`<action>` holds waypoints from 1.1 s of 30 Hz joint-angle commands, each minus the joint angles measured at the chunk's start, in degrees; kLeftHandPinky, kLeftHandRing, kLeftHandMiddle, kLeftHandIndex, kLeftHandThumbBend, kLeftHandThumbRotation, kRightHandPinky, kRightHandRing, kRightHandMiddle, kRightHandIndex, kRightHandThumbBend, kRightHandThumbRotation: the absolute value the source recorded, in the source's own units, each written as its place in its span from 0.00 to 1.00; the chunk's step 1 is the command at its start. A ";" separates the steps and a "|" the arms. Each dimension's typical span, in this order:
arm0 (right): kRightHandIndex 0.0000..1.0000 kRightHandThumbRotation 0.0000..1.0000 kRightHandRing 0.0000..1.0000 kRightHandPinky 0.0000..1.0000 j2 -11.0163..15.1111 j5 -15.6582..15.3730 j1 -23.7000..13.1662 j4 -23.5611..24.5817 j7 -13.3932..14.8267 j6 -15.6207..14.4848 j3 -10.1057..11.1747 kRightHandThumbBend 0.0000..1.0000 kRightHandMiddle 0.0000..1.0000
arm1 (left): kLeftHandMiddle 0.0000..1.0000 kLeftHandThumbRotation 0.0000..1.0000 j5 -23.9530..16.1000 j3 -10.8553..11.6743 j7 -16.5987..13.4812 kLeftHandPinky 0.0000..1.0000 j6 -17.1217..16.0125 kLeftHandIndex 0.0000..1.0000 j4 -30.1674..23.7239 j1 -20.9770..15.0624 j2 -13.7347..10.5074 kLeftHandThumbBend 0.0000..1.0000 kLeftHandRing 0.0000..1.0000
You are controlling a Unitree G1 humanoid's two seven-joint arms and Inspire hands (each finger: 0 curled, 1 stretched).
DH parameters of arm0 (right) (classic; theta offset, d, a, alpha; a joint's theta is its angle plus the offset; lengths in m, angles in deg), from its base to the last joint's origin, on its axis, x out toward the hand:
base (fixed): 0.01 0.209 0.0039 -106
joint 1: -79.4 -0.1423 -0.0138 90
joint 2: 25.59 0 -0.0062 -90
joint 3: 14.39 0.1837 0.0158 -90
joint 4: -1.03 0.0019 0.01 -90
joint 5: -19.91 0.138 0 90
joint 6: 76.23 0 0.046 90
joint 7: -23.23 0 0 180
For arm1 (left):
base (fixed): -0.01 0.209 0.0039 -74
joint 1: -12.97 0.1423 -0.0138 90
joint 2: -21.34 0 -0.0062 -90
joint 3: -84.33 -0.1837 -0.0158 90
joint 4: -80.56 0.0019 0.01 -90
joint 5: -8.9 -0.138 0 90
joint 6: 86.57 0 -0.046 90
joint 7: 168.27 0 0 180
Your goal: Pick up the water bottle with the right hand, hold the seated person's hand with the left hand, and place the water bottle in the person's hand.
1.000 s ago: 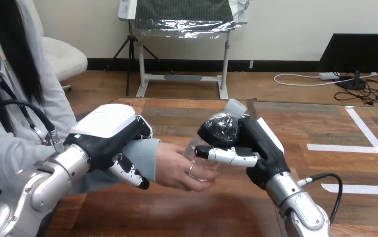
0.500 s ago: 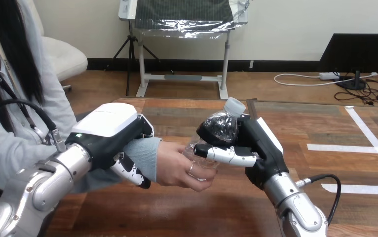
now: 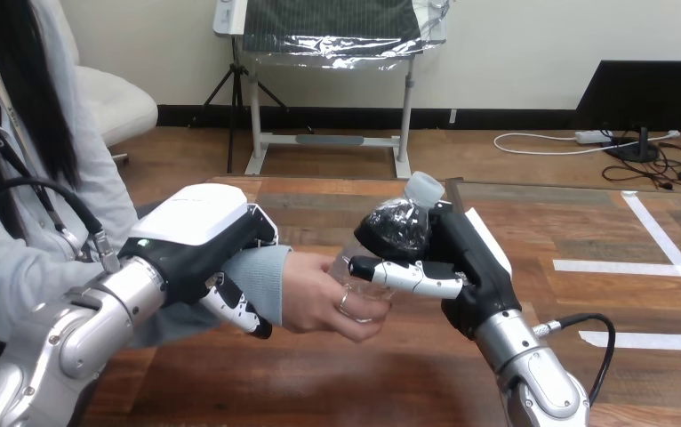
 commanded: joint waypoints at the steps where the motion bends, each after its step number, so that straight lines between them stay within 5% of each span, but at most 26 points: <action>1: 0.43 0.00 0.31 0.26 -3.99 -0.63 -3.28 5.04 0.16 1.18 -2.84 0.70 0.41 | 0.33 0.00 0.38 1.25 -2.95 0.21 -0.79 0.32 -4.22 -8.74 2.23 0.84 0.26; 18: 0.44 0.00 0.33 0.27 -3.27 -0.81 -3.40 5.77 1.78 -1.17 -2.41 0.69 0.42 | 0.33 0.00 0.55 1.41 -3.16 0.24 -1.65 0.33 -3.73 -7.99 1.70 0.85 0.27; 26: 0.47 0.00 0.36 0.28 -2.23 -3.79 -3.55 5.66 4.93 0.10 -2.89 0.73 0.46 | 0.37 0.00 0.13 1.50 -1.95 0.29 -0.38 0.37 -4.87 -7.34 1.07 0.85 0.31; 33: 0.55 0.00 0.48 0.39 -1.79 -6.06 -3.57 5.64 7.26 0.95 -3.05 0.78 0.56 | 0.45 0.02 0.34 1.92 -1.38 0.37 0.70 0.49 -6.04 -6.60 1.06 0.88 0.40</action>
